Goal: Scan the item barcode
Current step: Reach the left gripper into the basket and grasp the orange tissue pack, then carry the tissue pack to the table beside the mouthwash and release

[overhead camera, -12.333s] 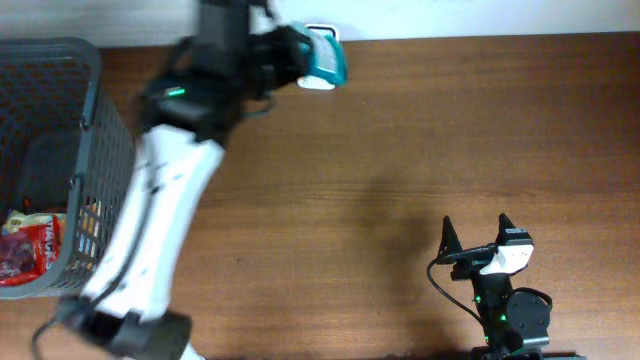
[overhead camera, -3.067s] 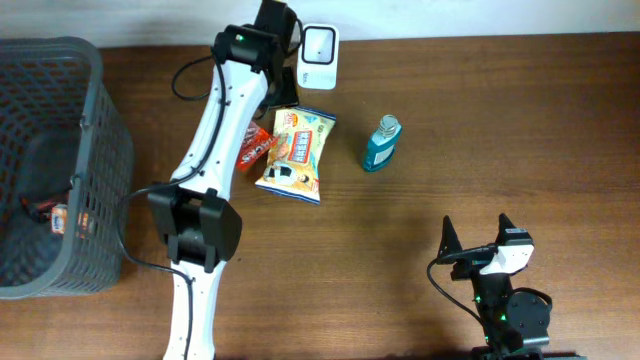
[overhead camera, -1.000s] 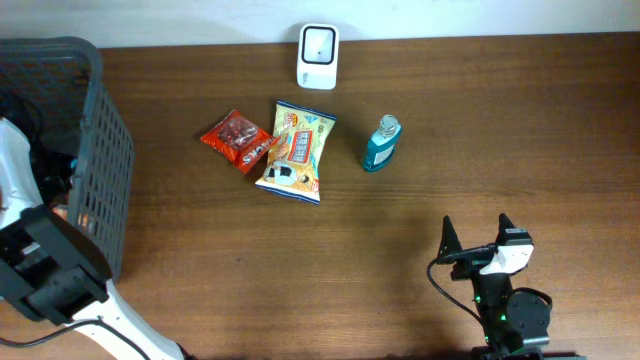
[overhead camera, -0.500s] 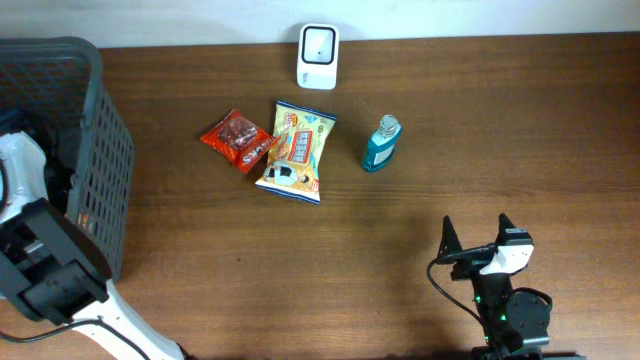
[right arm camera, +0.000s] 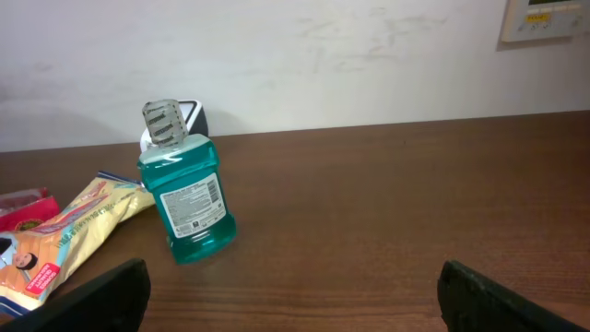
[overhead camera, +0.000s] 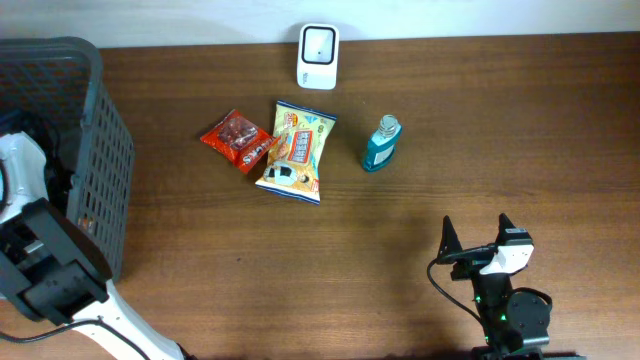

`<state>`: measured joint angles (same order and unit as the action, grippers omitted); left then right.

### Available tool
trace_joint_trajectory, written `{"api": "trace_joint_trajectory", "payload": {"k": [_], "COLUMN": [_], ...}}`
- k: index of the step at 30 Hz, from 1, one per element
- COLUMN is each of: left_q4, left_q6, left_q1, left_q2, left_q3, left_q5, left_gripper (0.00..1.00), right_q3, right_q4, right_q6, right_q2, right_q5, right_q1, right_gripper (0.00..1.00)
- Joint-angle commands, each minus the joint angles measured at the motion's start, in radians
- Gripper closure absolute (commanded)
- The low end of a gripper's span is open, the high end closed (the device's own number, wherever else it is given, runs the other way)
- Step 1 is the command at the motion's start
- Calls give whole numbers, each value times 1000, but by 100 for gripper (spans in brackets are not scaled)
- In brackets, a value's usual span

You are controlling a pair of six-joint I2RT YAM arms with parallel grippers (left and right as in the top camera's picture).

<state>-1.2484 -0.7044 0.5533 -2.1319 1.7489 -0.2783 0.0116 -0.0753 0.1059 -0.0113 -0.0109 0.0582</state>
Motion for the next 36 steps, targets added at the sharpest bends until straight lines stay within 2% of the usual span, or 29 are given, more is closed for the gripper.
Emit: {"api": "trace_joint_trajectory", "payload": {"k": [1,5,7,9,11,14,19,26,32,36], "left_q4": [23,60,65,66,58,26,-132,-370,-439,-438], "left_q6": [2,2,2,2,2,2,2,2,29,86], "left_q1": [9,9,9,9,9,9,5,-3,-86,-227], "left_q2": [-3,-3,-3,-3,-3,-2,-2,-2,-1,0], "left_q3": [-57,-97,-97,-97,-87,-37,172,611,945,1071], "left_q5": [-11,-10,-10,-10,-10,-10,16,110,177,208], "left_gripper": [60,58,61,72,90,100,100,100,100,100], "right_q3": [-6,-6,-6,-6,-6,-6,-6,-6,-6,-6], "right_q4": [-6,-6,-6,-6,-6,-6,-6,-6,-6,-6], "right_q6": [7,7,7,7,7,7,7,7,7,7], "right_q2": [5,5,5,5,5,5,5,5,5,5], "right_q5": [-5,-5,-5,-5,-5,-5,-5,-5,-5,-5], "right_q1": [-8,-8,-8,-8,-8,-8,-8,-8,-8,-8], "right_gripper": [1,1,1,1,1,1,1,1,1,1]}}
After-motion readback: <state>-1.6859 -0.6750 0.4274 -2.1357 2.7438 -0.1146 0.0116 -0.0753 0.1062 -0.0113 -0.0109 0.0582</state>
